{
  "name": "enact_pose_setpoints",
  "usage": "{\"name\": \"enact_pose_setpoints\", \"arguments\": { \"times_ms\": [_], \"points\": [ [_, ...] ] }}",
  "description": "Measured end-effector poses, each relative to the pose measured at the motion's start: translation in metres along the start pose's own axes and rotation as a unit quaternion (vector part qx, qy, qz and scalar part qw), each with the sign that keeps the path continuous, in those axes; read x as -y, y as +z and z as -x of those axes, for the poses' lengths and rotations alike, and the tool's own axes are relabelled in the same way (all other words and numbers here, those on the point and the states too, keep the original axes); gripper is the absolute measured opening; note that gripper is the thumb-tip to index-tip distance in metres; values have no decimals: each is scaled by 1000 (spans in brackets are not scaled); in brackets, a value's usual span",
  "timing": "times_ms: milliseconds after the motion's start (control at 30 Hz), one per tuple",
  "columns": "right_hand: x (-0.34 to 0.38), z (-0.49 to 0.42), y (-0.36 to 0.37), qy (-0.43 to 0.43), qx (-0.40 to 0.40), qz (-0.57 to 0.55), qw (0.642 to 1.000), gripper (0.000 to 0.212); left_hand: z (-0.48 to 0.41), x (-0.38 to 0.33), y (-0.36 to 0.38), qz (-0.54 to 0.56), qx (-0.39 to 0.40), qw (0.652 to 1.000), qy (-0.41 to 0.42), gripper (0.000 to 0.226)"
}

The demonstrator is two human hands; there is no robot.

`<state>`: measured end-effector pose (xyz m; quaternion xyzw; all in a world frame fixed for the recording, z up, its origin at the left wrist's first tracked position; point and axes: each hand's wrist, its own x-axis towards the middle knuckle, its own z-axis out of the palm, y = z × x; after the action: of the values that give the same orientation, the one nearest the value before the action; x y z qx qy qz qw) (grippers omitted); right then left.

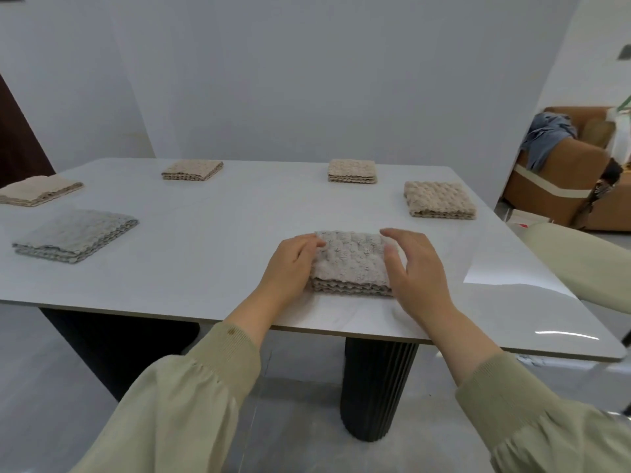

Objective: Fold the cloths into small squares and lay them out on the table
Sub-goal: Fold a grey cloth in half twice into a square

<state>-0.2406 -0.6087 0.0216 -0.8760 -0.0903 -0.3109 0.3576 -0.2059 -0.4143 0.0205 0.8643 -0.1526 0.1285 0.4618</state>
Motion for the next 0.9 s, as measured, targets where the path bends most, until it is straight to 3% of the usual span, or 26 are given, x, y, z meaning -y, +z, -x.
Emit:
{"name": "enact_pose_setpoints", "arguments": {
  "times_ms": [133, 233, 300, 400, 500, 567, 633, 733, 833, 900],
  "points": [
    [1, -48, 16, 27, 116, 81, 990, 39, -34, -8, 14, -27, 25, 999, -18, 37],
    [-12, -55, 36, 45, 251, 235, 938, 44, -48, 1, 31, -205, 124, 971, -1, 43],
    [-24, -47, 43, 87, 281, 238, 926, 47, -47, 13, 38, -263, 172, 949, -17, 46],
    [-34, -39, 43, 102, 238, 183, 948, 47, -41, 20, 40, -202, 137, 970, -14, 46],
    [-35, -40, 39, 145, 130, 13, 981, 44, -41, 19, 32, 3, 38, 998, -54, 41],
    [-39, -45, 33, 194, 42, -99, 975, 43, -45, 20, 25, 146, -28, 984, -95, 40],
    [-42, -50, 29, 260, -12, -204, 944, 41, -51, 22, 22, 255, -50, 956, -137, 41],
    [-44, -53, 35, 294, 0, -266, 918, 39, -60, 26, 25, 341, -35, 923, -173, 43],
    [-42, -57, 44, 282, 47, -198, 938, 26, -63, 26, 29, 306, -15, 938, -165, 45],
    [-37, -57, 46, 252, 61, -156, 953, 38, -63, 25, 31, 275, -9, 949, -155, 45]
  ]
}}
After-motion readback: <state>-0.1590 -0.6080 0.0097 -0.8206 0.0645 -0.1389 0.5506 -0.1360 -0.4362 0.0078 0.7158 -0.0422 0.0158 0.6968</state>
